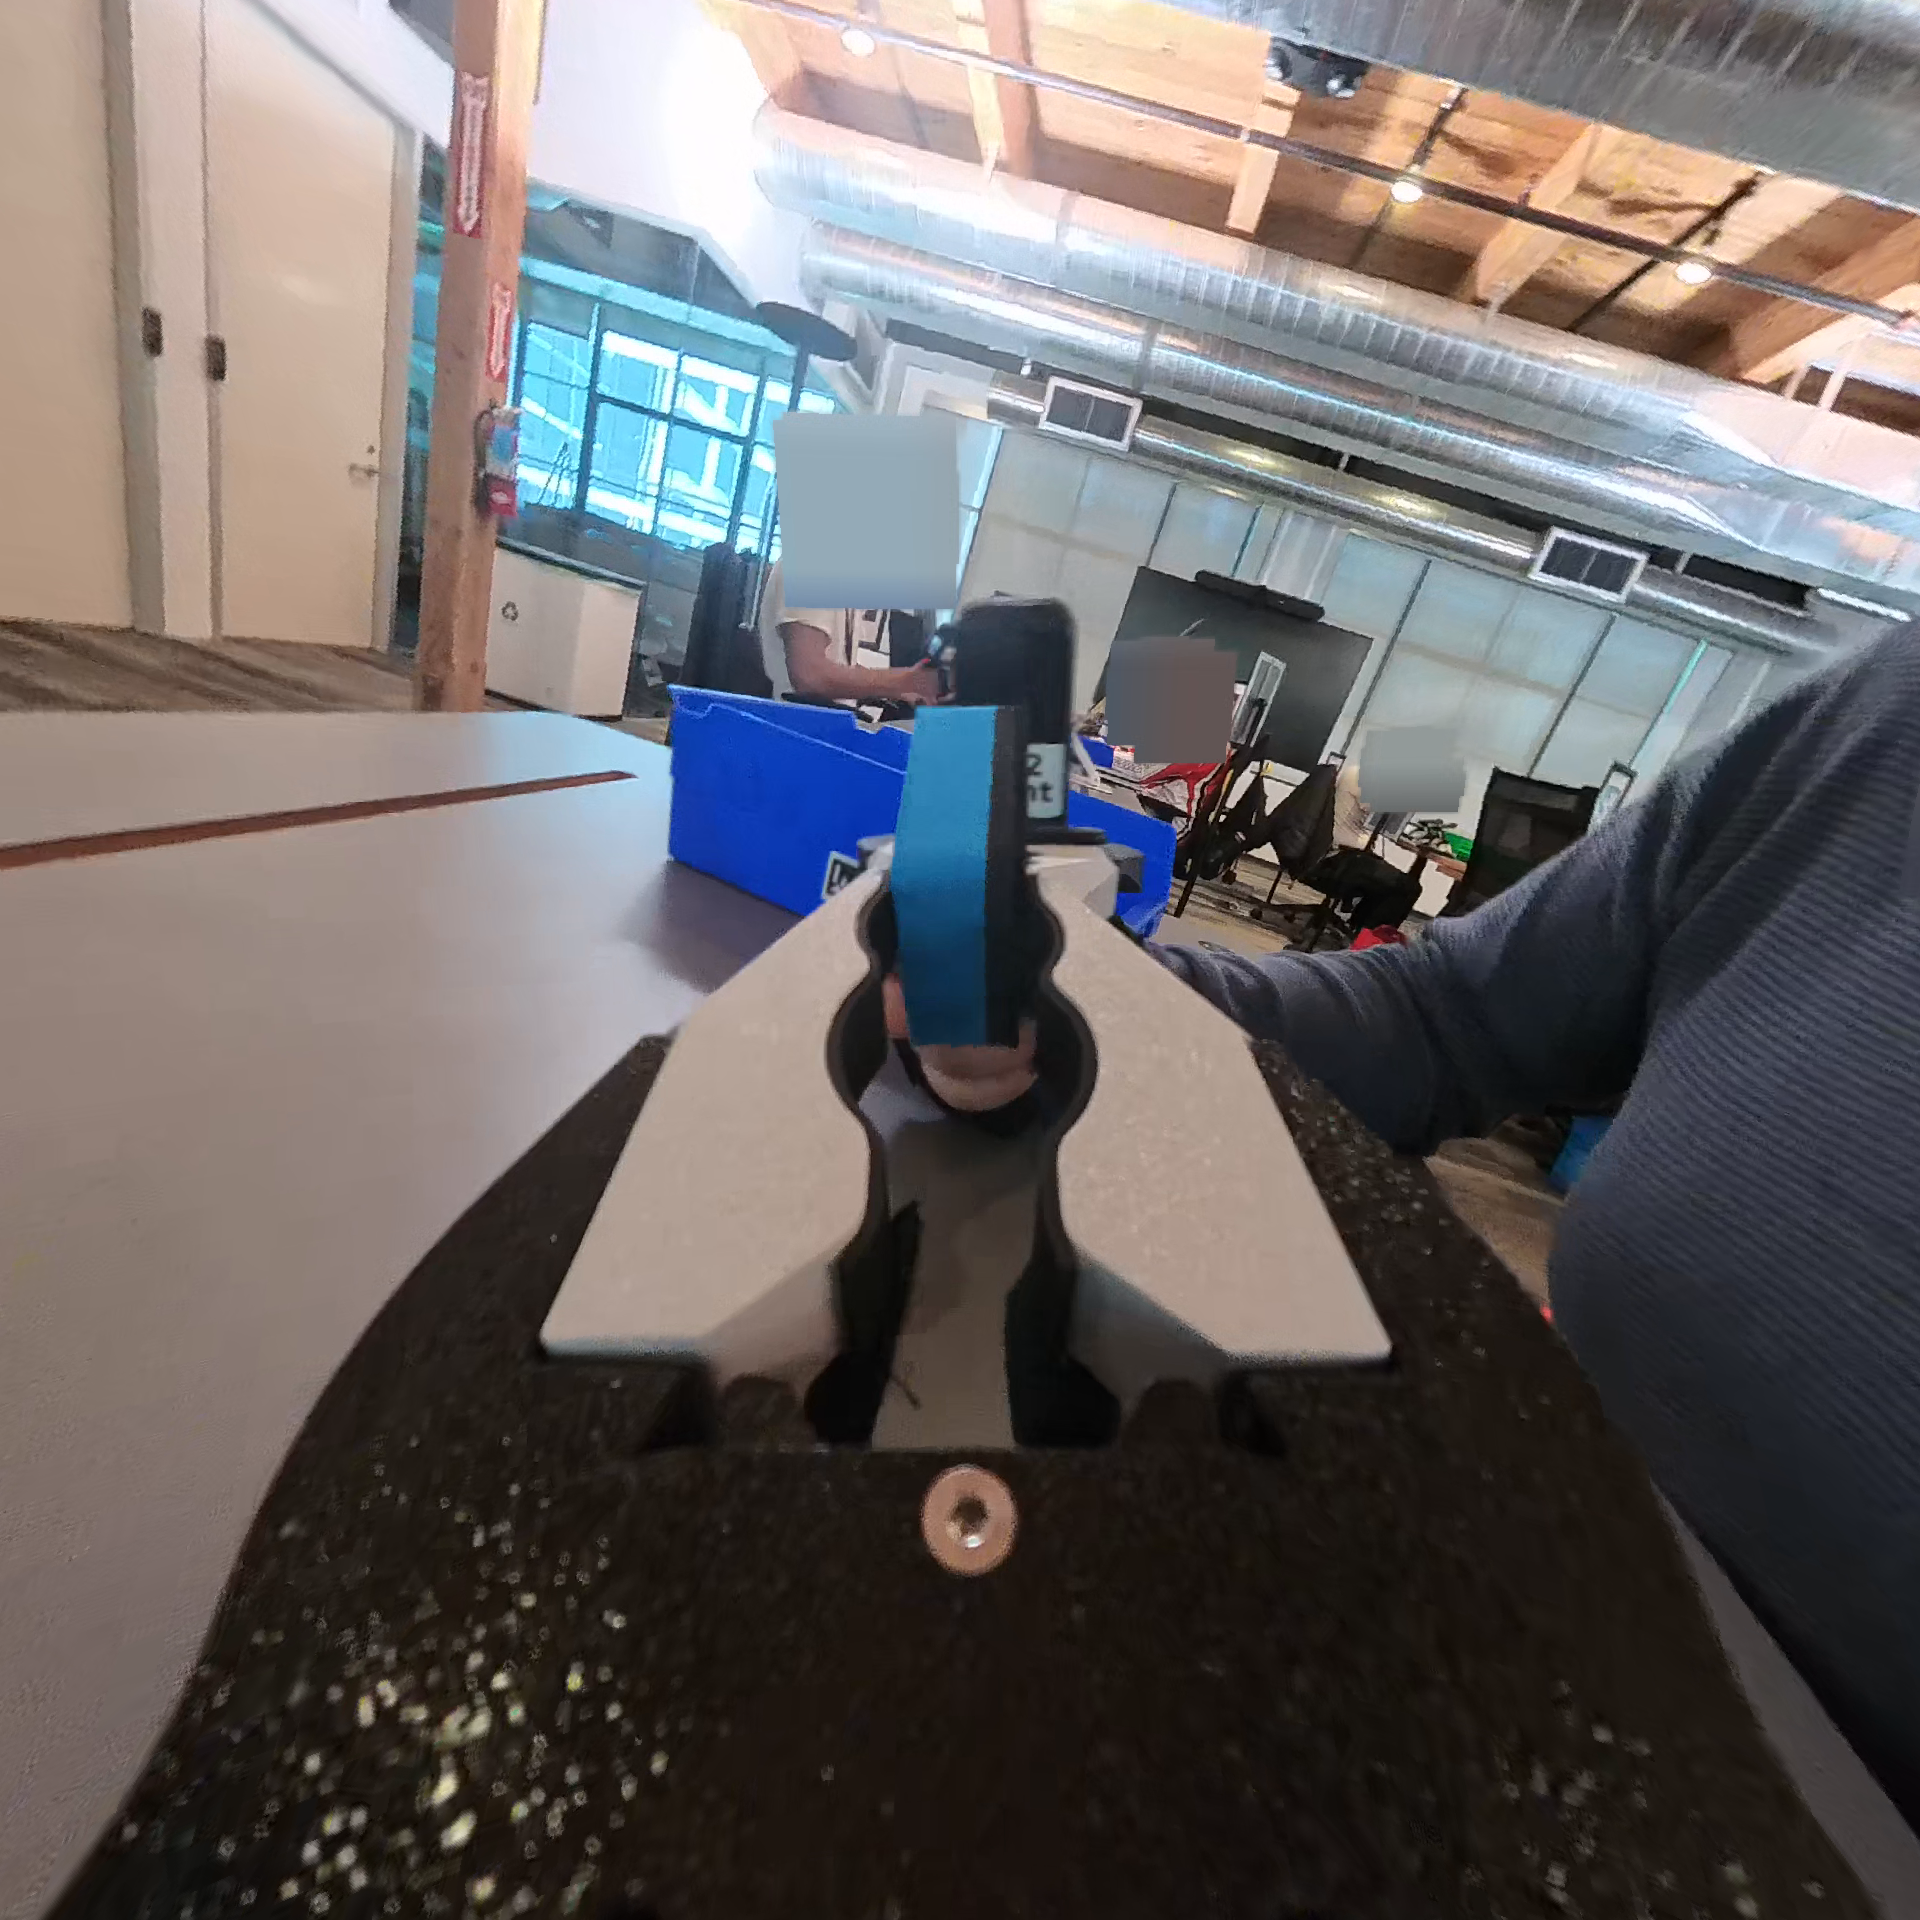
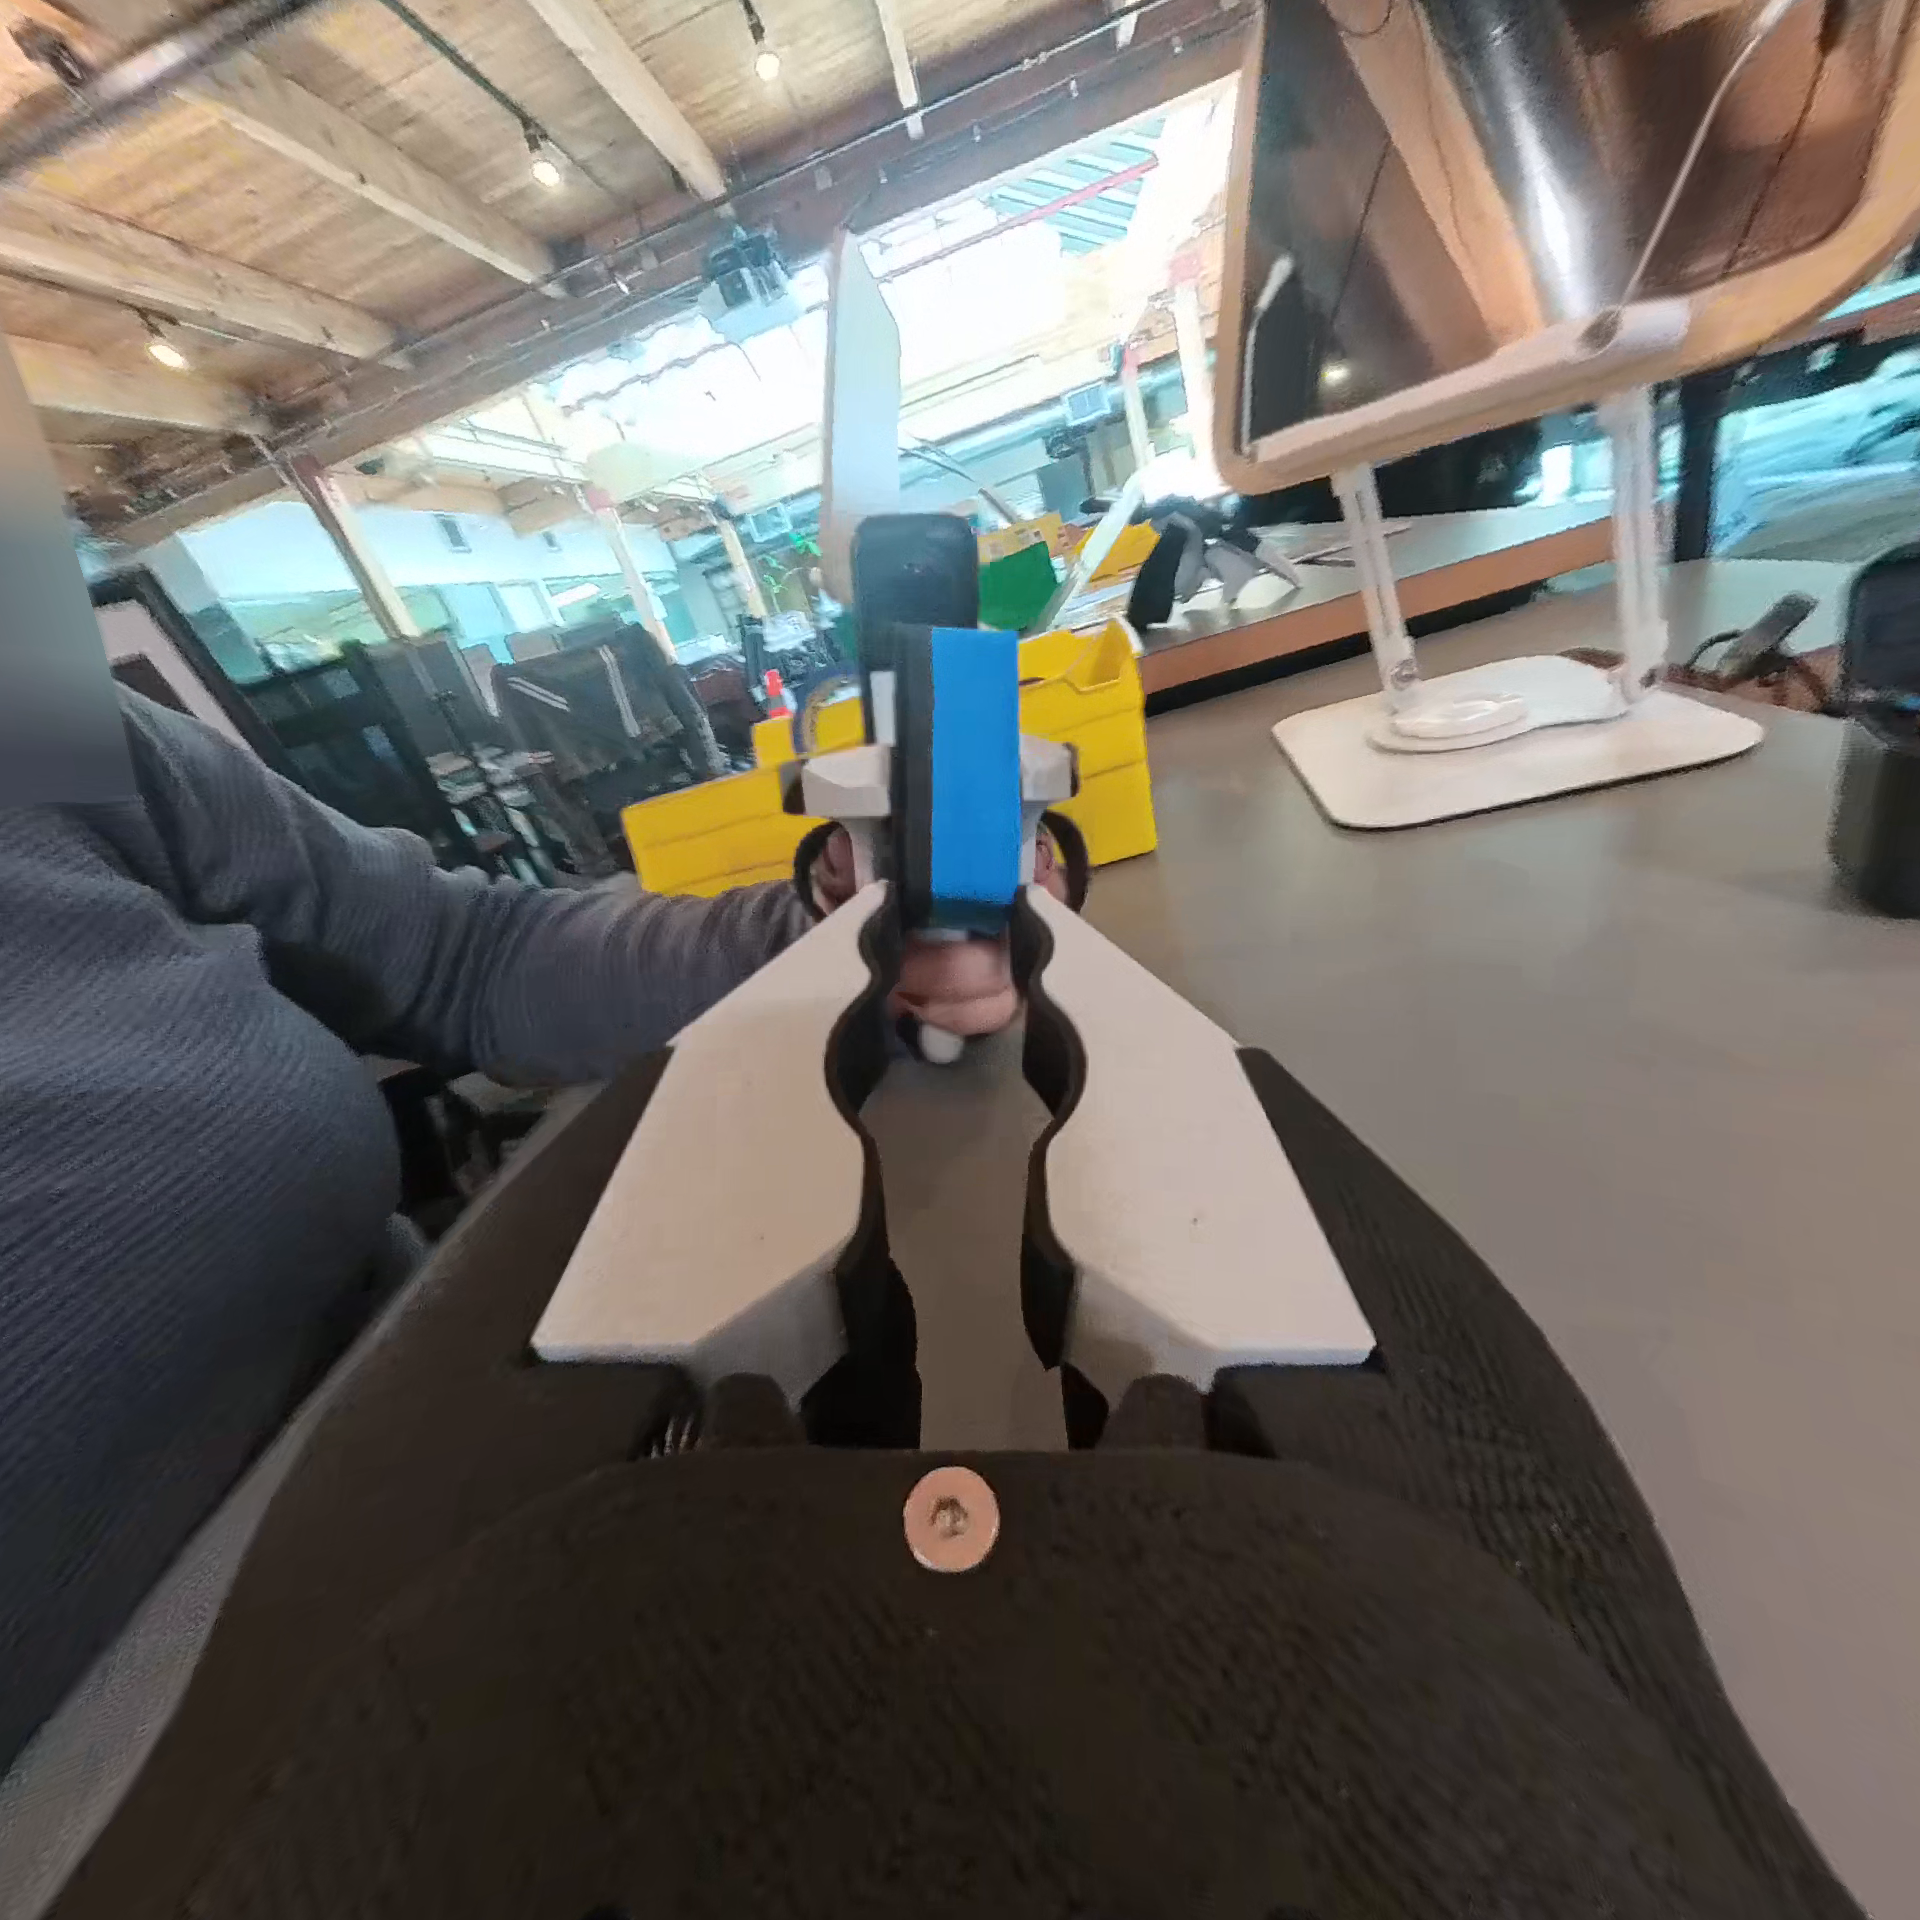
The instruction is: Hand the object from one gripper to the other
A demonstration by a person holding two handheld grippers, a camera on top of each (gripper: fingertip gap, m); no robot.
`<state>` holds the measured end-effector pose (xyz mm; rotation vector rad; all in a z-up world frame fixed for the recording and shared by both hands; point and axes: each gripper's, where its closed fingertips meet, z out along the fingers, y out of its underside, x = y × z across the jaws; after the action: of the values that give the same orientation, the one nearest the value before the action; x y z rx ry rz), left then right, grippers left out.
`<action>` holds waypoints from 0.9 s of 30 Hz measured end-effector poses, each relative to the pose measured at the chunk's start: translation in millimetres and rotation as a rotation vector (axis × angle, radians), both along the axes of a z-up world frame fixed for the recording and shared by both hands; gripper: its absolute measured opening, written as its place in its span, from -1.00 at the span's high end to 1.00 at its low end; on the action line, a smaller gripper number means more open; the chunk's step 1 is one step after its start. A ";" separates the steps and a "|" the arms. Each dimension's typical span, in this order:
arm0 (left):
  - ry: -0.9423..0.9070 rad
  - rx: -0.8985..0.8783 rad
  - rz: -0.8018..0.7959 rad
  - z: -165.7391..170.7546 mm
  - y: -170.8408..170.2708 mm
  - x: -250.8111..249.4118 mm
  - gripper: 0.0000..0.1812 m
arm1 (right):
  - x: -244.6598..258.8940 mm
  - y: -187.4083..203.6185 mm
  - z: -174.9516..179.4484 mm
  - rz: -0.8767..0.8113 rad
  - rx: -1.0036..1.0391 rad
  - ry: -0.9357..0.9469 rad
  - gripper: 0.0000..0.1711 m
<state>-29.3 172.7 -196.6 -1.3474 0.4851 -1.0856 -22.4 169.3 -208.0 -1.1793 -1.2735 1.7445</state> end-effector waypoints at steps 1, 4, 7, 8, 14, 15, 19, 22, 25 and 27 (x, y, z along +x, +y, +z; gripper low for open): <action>-0.013 -0.024 0.012 -1.2 2.6 -1.6 0.75 | -0.1 3.1 -0.1 -0.036 0.044 0.003 0.79; -0.080 -0.134 0.017 -4.5 10.7 -8.2 0.38 | 0.9 15.1 6.2 -0.187 0.218 0.046 0.79; -0.206 -0.240 -0.053 -2.1 12.4 -10.7 0.23 | 0.8 24.6 5.7 -0.351 0.480 0.053 0.79; -0.249 -0.274 -0.085 -1.5 12.1 -10.3 0.19 | 0.2 27.0 3.9 -0.406 0.590 0.049 0.79; -0.371 -0.397 -0.163 -5.2 14.9 -7.9 0.19 | -1.5 37.0 4.7 -0.806 1.495 0.022 0.79; -0.382 -0.398 -0.165 -4.5 14.9 -8.8 0.19 | -3.5 30.9 3.0 -0.817 1.629 0.036 0.78; -0.421 -0.408 -0.171 -1.9 15.3 -13.6 0.37 | -10.2 20.6 -4.7 -0.826 1.872 0.051 0.78; -0.358 -0.434 -0.131 -12.5 18.7 -13.2 0.61 | -9.7 19.9 -6.5 -0.805 1.841 0.056 0.78; -0.309 -0.373 -0.081 -10.3 18.9 -16.2 0.72 | -11.0 17.2 -12.4 -0.719 1.610 0.065 0.63; -0.282 -0.295 -0.075 -2.1 14.4 -18.3 0.76 | -10.3 12.6 -14.4 -0.614 1.351 0.060 0.42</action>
<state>-47.7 187.1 -198.7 -1.4083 0.1710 -1.4261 -32.8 181.9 -222.4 -0.5422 -1.4019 0.2452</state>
